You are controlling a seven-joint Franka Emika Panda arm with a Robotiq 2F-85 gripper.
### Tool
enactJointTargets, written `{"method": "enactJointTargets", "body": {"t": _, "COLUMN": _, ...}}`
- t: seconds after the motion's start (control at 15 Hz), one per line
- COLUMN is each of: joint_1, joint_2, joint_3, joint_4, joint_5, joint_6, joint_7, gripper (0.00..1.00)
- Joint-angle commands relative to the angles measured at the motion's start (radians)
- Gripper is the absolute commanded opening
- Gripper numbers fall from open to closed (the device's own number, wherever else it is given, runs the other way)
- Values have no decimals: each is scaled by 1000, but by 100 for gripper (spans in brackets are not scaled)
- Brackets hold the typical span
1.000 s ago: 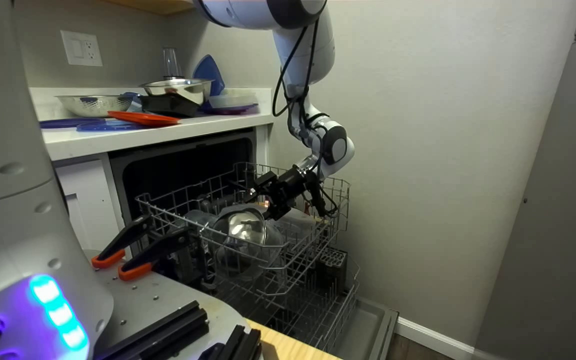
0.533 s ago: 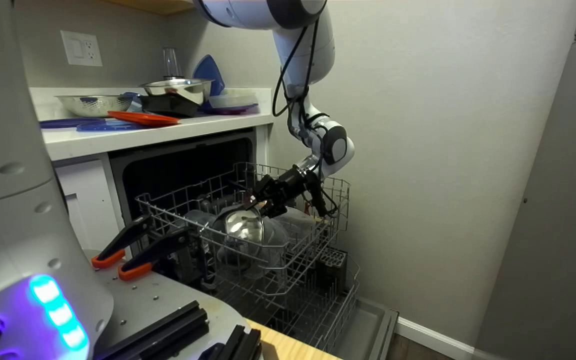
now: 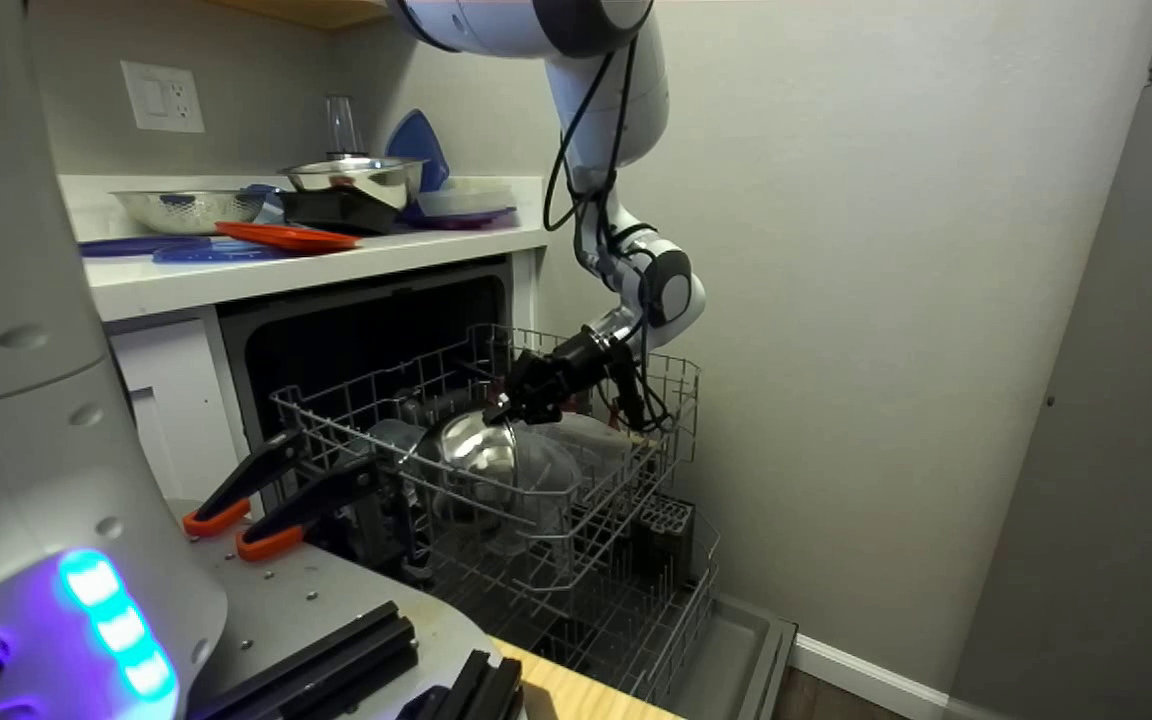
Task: Remove a silver bowl from the rack of the dishwasher and put it in the silver basin on the counter
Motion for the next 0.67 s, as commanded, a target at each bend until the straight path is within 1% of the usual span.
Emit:
{"method": "enactJointTargets", "body": {"t": 0.0, "joint_1": 0, "joint_2": -27, "joint_3": 52, "joint_4": -14, "joint_5": 2, "joint_6": -70, "joint_7": -77, "gripper": 4}}
{"method": "enactJointTargets", "body": {"t": 0.2, "joint_1": 6, "joint_2": -26, "joint_3": 76, "joint_4": 2, "joint_5": 11, "joint_6": -128, "joint_7": -97, "gripper": 4}}
{"method": "enactJointTargets", "body": {"t": 0.33, "joint_1": 9, "joint_2": -28, "joint_3": 79, "joint_4": 14, "joint_5": 14, "joint_6": -175, "joint_7": -92, "gripper": 4}}
{"method": "enactJointTargets", "body": {"t": 0.47, "joint_1": 17, "joint_2": -46, "joint_3": 75, "joint_4": 15, "joint_5": 10, "joint_6": -178, "joint_7": -79, "gripper": 4}}
{"method": "enactJointTargets", "body": {"t": 0.6, "joint_1": 28, "joint_2": -87, "joint_3": 62, "joint_4": -7, "joint_5": -2, "joint_6": -163, "joint_7": -59, "gripper": 4}}
